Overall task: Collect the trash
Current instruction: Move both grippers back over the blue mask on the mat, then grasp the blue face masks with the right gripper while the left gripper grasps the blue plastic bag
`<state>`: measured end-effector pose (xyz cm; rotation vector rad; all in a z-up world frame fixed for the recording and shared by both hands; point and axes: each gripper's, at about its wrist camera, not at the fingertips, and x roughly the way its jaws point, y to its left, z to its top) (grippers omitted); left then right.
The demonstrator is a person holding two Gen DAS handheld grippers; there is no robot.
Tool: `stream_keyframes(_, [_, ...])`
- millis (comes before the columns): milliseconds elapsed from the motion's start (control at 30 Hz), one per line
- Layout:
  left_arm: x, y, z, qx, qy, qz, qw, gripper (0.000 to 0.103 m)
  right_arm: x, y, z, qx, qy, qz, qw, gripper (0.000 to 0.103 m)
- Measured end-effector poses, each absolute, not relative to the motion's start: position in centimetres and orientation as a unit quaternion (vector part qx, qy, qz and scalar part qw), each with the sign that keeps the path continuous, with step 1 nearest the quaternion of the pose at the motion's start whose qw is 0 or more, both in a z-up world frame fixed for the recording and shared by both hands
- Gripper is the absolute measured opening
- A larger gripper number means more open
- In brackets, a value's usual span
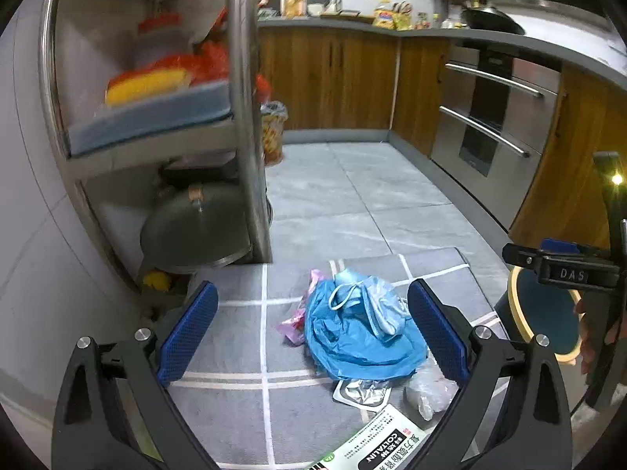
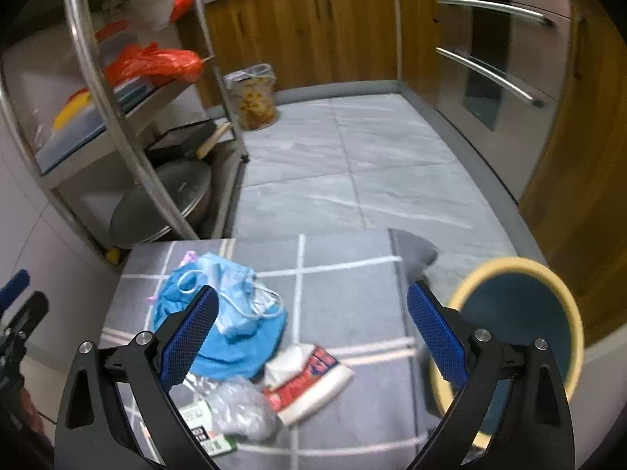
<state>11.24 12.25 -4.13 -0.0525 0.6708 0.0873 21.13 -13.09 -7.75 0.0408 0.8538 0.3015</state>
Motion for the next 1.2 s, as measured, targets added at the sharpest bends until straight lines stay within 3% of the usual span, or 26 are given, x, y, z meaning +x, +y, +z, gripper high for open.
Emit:
stream_keyframes(333, [13.3,13.6,-6.4,-0.024,0.361,0.052,0.931,0.096,23.4,-7.9,-13.1,-0.027,0.457,0.186,0.869,0.091])
stream_keyframes(933, [17.1,14.4,-10.1,-0.026,0.428,0.069,0.901,0.095,24.9,-2.6,-18.4,-0.073,0.523,0.271,0.805,0.064])
stream_keyframes(1033, [17.6,14.4,-10.8,-0.023,0.438,0.068,0.896,0.095,25.3,-2.1,-20.0,-0.078,0.553,0.267,0.786,0.046])
stream_keyframes(1100, [17.9,14.3,-11.4,-0.019,0.444,0.068,0.893,0.095,25.5,-2.2,-20.3,-0.077,0.561,0.268,0.779,0.025])
stream_keyframes(1200, [18.5,14.1,-12.5,-0.009,0.457,0.068,0.887,0.094,25.6,-2.4,-19.8,-0.064,0.559,0.272,0.78,0.019])
